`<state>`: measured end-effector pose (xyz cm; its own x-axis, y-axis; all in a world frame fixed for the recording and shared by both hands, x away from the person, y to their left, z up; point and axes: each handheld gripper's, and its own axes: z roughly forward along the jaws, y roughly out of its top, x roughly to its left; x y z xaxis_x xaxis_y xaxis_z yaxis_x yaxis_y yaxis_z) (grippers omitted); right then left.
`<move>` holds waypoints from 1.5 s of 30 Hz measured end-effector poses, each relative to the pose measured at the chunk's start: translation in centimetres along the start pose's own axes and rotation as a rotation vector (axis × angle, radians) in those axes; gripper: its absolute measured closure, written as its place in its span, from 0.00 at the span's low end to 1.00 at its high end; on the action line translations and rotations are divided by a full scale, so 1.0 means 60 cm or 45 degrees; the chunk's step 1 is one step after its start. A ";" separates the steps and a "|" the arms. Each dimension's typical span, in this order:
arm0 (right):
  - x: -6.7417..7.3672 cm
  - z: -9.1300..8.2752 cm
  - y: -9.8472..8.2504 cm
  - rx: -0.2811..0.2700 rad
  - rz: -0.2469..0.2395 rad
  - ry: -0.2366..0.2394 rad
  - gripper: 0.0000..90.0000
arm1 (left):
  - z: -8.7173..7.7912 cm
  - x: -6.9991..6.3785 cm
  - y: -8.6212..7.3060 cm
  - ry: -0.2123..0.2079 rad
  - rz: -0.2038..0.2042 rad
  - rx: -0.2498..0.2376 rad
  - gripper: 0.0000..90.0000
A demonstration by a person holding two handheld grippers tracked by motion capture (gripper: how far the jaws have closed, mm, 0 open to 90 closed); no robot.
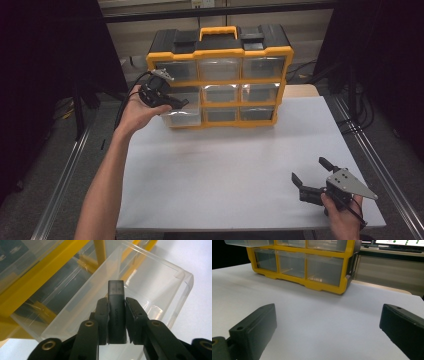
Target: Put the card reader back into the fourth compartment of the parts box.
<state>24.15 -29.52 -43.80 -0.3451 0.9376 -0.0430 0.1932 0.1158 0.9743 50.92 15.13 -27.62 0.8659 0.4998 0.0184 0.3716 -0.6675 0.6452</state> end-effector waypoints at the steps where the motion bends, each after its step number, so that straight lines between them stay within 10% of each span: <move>1: 0.000 0.000 0.000 0.002 0.001 0.002 0.01 | -0.002 0.000 0.000 0.006 -0.006 -0.012 0.75; 19: -0.001 -0.003 -0.001 -0.004 0.004 -0.003 0.01 | -0.031 -0.021 -0.012 0.118 -0.087 -0.311 0.14; 31: -0.007 -0.004 -0.004 0.006 0.021 -0.018 0.01 | -0.039 -0.047 -0.038 0.208 -0.053 -0.483 0.04; 45: -0.005 -0.001 -0.002 0.001 0.015 -0.018 0.01 | -0.047 -0.065 -0.082 0.351 -0.157 -0.652 0.05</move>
<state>24.15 -29.85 -43.91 -0.3296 0.9435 -0.0343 0.1982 0.1047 0.9745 44.78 18.04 -28.72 0.6826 0.7271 0.0735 0.1957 -0.2788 0.9402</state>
